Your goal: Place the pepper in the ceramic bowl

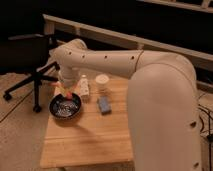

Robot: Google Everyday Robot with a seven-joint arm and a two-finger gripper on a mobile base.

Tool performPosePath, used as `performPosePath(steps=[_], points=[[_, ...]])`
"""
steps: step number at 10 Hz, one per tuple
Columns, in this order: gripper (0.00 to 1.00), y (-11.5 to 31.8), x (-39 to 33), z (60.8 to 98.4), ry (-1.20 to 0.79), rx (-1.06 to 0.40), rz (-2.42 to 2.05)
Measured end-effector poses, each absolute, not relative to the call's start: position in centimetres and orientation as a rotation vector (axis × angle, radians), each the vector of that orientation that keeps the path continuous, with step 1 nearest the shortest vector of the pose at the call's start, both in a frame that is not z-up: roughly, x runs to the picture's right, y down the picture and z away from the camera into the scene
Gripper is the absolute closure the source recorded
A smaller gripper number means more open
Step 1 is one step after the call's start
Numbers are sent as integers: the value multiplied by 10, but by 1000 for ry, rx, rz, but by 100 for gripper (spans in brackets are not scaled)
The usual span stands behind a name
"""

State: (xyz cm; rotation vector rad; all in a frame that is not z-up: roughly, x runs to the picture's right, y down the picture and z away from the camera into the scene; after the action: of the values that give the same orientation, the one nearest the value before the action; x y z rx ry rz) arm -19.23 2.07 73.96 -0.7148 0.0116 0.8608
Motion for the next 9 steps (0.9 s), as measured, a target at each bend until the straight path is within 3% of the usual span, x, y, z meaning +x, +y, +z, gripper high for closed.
performPosePath(steps=[1,9], points=[[100,72,-185,765,102,-832,867],[100,93,-206,823,146,-978,806]])
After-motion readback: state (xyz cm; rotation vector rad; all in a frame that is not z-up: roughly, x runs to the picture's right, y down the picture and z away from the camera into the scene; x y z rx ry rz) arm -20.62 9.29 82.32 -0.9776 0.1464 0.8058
